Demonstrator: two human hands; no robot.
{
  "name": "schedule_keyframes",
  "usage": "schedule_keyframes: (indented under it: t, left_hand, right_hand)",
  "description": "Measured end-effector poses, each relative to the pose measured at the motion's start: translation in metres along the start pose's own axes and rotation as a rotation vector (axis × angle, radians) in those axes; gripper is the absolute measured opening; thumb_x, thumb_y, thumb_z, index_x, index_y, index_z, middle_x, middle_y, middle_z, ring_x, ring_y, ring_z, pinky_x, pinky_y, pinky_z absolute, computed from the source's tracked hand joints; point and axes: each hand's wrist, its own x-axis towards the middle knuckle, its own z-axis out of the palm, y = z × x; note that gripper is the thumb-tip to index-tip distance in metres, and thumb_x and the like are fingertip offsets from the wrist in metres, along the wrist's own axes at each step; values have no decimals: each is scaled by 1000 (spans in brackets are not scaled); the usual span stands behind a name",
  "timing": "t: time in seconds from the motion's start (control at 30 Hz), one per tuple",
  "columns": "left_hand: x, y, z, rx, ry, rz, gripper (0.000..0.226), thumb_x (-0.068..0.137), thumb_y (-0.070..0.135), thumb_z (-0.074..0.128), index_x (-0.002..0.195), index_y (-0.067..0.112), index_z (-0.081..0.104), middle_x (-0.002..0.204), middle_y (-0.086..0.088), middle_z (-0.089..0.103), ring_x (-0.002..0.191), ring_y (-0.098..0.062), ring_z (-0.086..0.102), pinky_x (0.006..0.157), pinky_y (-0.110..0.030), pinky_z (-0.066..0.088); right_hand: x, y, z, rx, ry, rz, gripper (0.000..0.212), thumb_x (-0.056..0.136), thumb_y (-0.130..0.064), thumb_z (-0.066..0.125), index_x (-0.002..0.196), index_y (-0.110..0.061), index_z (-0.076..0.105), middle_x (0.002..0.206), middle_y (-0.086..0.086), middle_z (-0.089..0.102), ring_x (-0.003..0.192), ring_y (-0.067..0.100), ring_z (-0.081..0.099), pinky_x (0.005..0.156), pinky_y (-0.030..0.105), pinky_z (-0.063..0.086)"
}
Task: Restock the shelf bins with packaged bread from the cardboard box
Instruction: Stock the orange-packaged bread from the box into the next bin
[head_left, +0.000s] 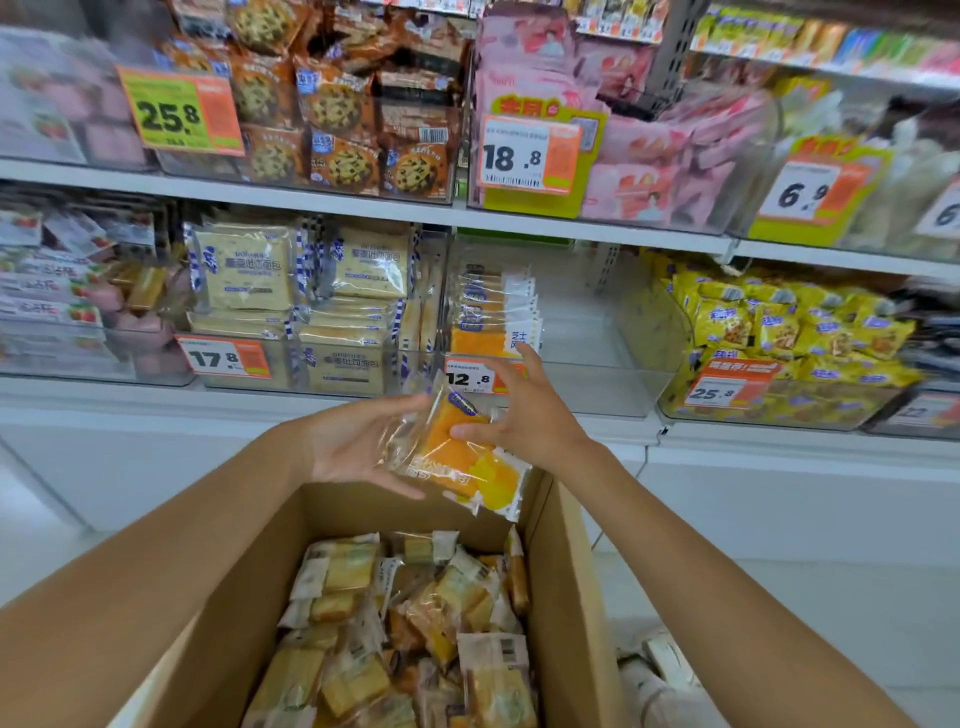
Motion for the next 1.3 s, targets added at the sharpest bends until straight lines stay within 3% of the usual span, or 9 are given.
schedule_keyframes:
  t: [0.17,0.3,0.4,0.53,0.77,0.93,1.07,1.17,1.3]
  left_hand:
    - [11,-2,26,335,253,-42,37,94,53,50,122,29,53,131,8,56,136,-19,43,115,-47,25]
    - [29,12,24,417,192,59,63,85,70,53,133,29,54,131,3,64,130,-17,51,116,-50,28]
    - [51,46,40,694,329,355,42,99,52,41,131,25,48,113,10,61,100,-3,59,87,-21,52]
    - [88,98,49,910,465,652,17,102,38,45,90,29,52,72,9,53,61,4,55,52,-9,38]
    - [145,107,-11,1583,577,397,38,81,60,67,110,38,70,141,9,49,139,-23,26,114,-47,19]
    - [153,86,-23,1723,576,508,54,83,73,51,132,50,53,162,10,16,149,-19,-4,120,-51,0]
    - [156,84,-31,1730,575,544,41,89,66,50,123,48,62,163,12,11,150,-18,-7,121,-51,-5]
    - [155,86,-32,1670,516,506,51,86,68,52,128,41,63,164,13,3,150,-16,-12,122,-53,1]
    - [154,84,-34,1587,453,540,61,86,59,61,142,37,50,164,13,2,149,-13,-16,121,-46,5]
  right_hand:
    - [5,-1,-9,-190,-168,-145,102,70,-70,69,154,-28,26,162,-5,20,147,18,21,117,37,26]
    - [17,12,-35,-84,-236,-66,83,65,-70,75,136,-36,49,133,-12,56,121,11,53,97,30,45]
    - [41,15,-65,-276,30,-158,64,60,-72,75,106,-32,54,100,-10,58,95,14,57,73,29,41]
    - [82,25,-105,-550,366,-259,77,61,-71,75,116,-19,56,105,0,58,98,20,54,83,35,40]
    - [132,71,-58,-305,-87,-36,59,73,-73,64,103,-22,64,103,-1,63,97,19,57,79,32,44]
    - [144,79,-31,66,-38,21,37,98,-58,36,90,-30,59,98,2,60,94,18,56,82,31,41]
    - [153,88,-39,20,78,312,56,102,-47,36,145,-12,32,141,18,39,127,35,43,101,39,38]
    - [150,81,-37,258,-121,375,37,106,-25,36,135,-5,47,117,13,63,100,25,61,77,29,48]
    - [155,78,-37,645,-160,484,22,102,-13,45,120,-8,56,115,10,66,99,26,65,92,44,53]
